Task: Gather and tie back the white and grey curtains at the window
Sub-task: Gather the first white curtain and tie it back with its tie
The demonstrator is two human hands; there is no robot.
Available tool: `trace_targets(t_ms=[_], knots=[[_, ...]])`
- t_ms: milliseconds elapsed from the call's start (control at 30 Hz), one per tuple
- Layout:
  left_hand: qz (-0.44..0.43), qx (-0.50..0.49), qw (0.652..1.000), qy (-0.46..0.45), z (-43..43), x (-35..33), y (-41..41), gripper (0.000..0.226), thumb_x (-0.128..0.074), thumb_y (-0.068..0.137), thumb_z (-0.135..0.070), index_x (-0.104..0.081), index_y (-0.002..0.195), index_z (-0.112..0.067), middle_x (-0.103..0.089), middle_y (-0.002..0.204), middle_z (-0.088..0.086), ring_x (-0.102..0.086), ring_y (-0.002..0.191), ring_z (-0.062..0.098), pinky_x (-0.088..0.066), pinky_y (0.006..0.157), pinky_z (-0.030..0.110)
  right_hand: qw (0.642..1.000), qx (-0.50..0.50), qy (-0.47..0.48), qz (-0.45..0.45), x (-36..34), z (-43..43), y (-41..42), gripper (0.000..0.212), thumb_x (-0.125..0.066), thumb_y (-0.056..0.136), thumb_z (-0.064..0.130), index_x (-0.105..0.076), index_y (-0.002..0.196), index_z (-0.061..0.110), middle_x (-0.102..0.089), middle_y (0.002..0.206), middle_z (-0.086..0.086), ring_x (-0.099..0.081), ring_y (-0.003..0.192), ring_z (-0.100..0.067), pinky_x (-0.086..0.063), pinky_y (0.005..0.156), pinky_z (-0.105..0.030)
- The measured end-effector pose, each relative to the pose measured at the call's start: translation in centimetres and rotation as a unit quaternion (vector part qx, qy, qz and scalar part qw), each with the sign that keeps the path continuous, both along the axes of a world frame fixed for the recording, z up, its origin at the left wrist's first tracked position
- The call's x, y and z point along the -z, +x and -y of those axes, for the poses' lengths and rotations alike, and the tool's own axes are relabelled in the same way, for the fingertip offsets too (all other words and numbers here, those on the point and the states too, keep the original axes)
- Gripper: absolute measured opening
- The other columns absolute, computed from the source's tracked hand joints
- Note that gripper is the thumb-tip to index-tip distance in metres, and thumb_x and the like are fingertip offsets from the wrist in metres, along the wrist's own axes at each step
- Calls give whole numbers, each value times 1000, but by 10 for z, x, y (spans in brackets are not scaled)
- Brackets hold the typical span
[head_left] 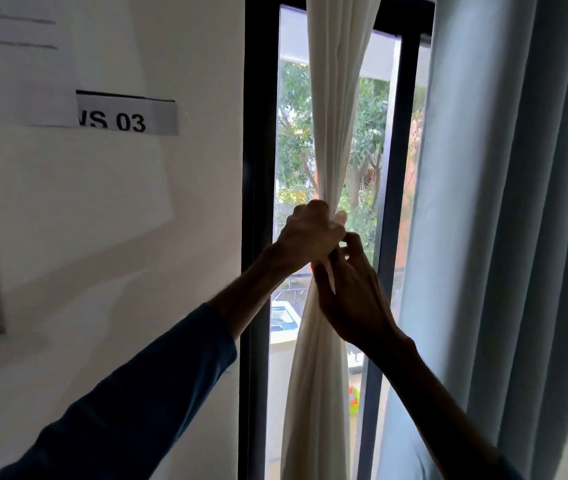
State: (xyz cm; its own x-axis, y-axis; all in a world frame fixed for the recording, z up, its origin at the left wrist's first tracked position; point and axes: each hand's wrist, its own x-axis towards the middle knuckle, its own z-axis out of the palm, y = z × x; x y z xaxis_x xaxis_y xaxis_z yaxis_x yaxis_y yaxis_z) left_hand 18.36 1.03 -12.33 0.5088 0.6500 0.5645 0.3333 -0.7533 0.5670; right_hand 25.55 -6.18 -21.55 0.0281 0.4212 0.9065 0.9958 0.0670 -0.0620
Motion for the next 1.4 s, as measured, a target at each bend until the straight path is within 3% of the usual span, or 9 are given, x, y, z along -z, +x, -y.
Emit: trace_targets(t_ms=[200,333,467,567,767,967,1067,1200,1400], knots=[[-9,-16,1000,-3,7,13,-1,28,-47,99,-32,-57,100,-6,-62,96,10,-66,98,30,-47,71,27,981,-70,62,-169,12,-14,11,53,-75,85,37,-57,125,8,-65,103,6,-62,77,-1,-58,68,-22],[-43,-58,997,34,9,40,-2,26,-51,96,-27,-56,108,-5,-61,109,15,-63,105,33,-46,75,32,988,-48,-27,-141,36,-23,20,36,-73,78,36,-67,100,9,-69,90,-5,-64,77,-19,-56,71,-44],[-76,-81,993,41,6,82,-2,36,-55,93,-28,-55,118,-3,-60,119,18,-62,109,37,-49,81,35,987,-40,-26,-153,74,-25,11,10,-71,78,13,-64,77,6,-66,74,-8,-58,71,-23,-51,63,-44],[-105,-90,989,55,3,113,-3,39,-59,91,-31,-55,118,-3,-60,117,17,-61,108,38,-50,83,38,987,-38,8,-155,96,-22,-2,31,-67,70,-8,-46,57,10,-59,61,-13,-50,63,-24,-41,52,-33],[-138,-85,982,94,4,172,-4,40,-54,98,-37,-57,117,-2,-62,116,20,-61,108,41,-49,86,42,974,-25,-61,-219,156,-34,1,28,-66,74,-10,-46,70,9,-54,72,-17,-52,62,-28,-30,52,-26],[-89,-10,994,57,-8,210,-6,71,-37,90,-76,-62,85,-10,-69,73,9,-70,71,25,-57,72,36,964,-36,-126,-232,182,-33,15,18,-60,85,-5,-57,68,2,-51,61,-3,-46,54,-20,-28,50,-18],[-39,53,997,43,-17,220,-14,57,-42,96,-63,-63,74,-15,-62,58,-3,-63,56,9,-50,62,25,954,-19,-185,-236,183,-33,31,18,-58,82,-5,-54,68,4,-52,65,-5,-52,59,-27,-35,55,-27],[15,86,995,57,-32,233,-22,29,-60,96,-30,-77,82,-11,-74,72,-3,-69,63,5,-52,64,17,936,-50,-227,-265,178,-30,43,18,-62,94,16,-68,96,0,-67,84,-9,-64,77,-27,-50,65,-35],[66,7,998,16,-43,249,-18,36,-77,73,-50,-76,90,-18,-75,82,-9,-70,66,-1,-60,65,24,928,-100,-209,-292,175,-21,44,12,-65,92,17,-72,94,7,-65,83,3,-59,79,-10,-45,68,-27]])
